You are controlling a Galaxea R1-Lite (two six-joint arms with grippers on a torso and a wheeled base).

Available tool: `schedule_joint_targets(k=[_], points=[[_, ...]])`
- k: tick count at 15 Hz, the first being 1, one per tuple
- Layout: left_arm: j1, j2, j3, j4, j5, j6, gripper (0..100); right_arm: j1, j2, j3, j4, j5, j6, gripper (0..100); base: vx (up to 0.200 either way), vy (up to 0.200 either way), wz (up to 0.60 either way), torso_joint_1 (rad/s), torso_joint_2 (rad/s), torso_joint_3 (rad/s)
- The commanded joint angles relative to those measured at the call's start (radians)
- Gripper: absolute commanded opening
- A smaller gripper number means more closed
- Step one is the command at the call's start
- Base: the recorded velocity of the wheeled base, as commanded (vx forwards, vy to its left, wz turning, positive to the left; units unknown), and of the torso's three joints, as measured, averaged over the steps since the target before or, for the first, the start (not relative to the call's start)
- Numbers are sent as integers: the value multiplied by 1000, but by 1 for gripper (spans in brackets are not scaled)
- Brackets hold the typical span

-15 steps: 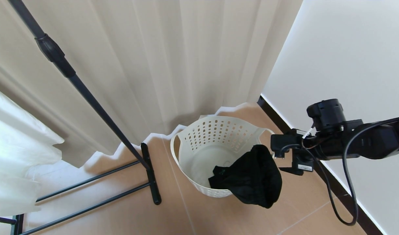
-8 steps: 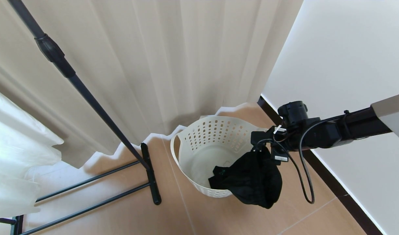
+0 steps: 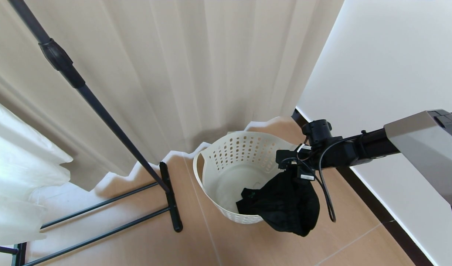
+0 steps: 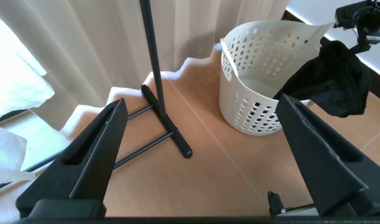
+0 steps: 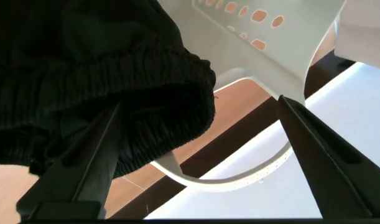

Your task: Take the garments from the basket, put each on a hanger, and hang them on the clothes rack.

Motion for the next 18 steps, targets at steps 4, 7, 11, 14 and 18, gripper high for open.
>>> schedule_joint_targets(k=[4,7,11,14,18], points=[[0,1,0,0,0,0,100,-15,75,-79,0,-23,-1,100,0,0,0,0,0,0],[0,1,0,0,0,0,100,-25,105,-131,0,-22,1,100,0,0,0,0,0,0],[0,1,0,0,0,0,100,-26,124,-158,-2,-20,1,100,0,0,0,0,0,0],[0,1,0,0,0,0,100,-26,131,-168,-2,-20,2,0,0,0,0,0,0,0],[0,1,0,0,0,0,100,-23,121,-158,1,-19,4,0,0,0,0,0,0,0]])
